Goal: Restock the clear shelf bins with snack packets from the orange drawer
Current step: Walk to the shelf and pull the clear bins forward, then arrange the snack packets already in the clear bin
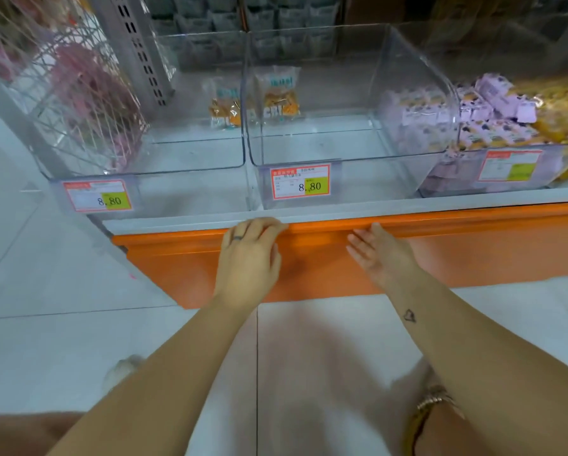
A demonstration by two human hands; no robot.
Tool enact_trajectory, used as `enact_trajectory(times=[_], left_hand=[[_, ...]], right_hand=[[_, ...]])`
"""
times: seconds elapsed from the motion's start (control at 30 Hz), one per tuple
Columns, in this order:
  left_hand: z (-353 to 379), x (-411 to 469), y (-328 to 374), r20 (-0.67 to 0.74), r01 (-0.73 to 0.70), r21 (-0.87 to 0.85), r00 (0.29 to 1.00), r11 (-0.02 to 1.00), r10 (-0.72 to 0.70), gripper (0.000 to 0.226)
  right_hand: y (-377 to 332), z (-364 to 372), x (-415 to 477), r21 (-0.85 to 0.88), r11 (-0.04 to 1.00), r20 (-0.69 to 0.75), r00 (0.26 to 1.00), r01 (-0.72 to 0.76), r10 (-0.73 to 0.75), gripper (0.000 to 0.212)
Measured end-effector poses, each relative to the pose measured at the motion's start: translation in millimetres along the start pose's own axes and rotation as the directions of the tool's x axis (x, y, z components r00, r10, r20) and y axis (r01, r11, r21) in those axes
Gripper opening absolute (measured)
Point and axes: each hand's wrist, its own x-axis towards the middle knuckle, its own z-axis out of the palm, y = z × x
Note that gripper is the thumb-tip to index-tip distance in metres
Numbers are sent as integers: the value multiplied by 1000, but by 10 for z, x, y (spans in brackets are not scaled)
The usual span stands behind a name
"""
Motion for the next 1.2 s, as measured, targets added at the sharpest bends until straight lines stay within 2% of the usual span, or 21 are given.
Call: enact_trajectory(times=[0.1,0.2,0.27,0.3,0.33,0.37,0.43,0.47,0.5,0.53,0.57,0.63,0.83,0.93,1.03,1.1,1.2], left_hand=[[-80,-90,-29,52,18,47,998,999,-21,36],[-165,-202,-29,154,76,15,985,997,-77,28],[-249,-258,8,217,105,-35,971,994,-95,24],[-289,-277,27,257,114,-53,961,992,-97,23],[-330,-289,39,303,120,-66,948,991,-95,23],[-370,-299,43,356,125,-77,930,989,-90,23],[-449,-309,49,445,127,-121,893,984,-61,21],[-481,-319,51,475,130,-154,879,980,-42,20],[-510,-331,57,500,135,-183,866,974,-26,19],[-534,-348,68,521,142,-200,854,969,-18,18],[-557,-364,86,538,148,-206,843,967,-14,18],[-598,-383,127,569,159,-199,822,967,-18,19],[-660,-441,177,641,176,-176,767,969,-23,10],[-643,-490,162,680,176,-165,733,970,-17,12],[-578,-493,142,729,267,-234,685,935,-14,16],[-493,-461,122,725,293,-244,688,925,-27,22],[-304,-420,70,700,250,-211,713,945,-32,31]], right_hand=[[62,-103,-110,-70,997,-31,1000,-9,7,18],[109,-254,-308,-178,984,-70,997,-26,14,15],[67,-366,-478,-375,925,-56,998,-56,37,16],[27,-413,-569,-518,854,-1,999,-41,47,17],[-17,-451,-652,-683,730,73,997,32,25,17],[-62,-483,-718,-815,557,168,985,163,-42,17],[-151,-521,-815,-895,106,399,884,433,-244,13],[-182,-536,-844,-869,-98,490,821,484,-291,13],[-206,-544,-877,-837,-251,543,791,486,-280,19],[-223,-559,-913,-811,-359,557,797,461,-233,26],[-234,-572,-942,-799,-412,544,819,438,-184,30],[-240,-588,-1003,-806,-411,516,846,426,-134,29],[-232,-605,-1044,-792,-453,500,861,409,-97,15],[-223,-648,-1000,-779,-492,462,886,389,-31,17],[-227,-669,-912,-772,-492,436,899,402,49,13],[-227,-641,-842,-780,-454,444,892,430,81,7],[-203,-582,-660,-781,-423,463,880,460,103,21]])
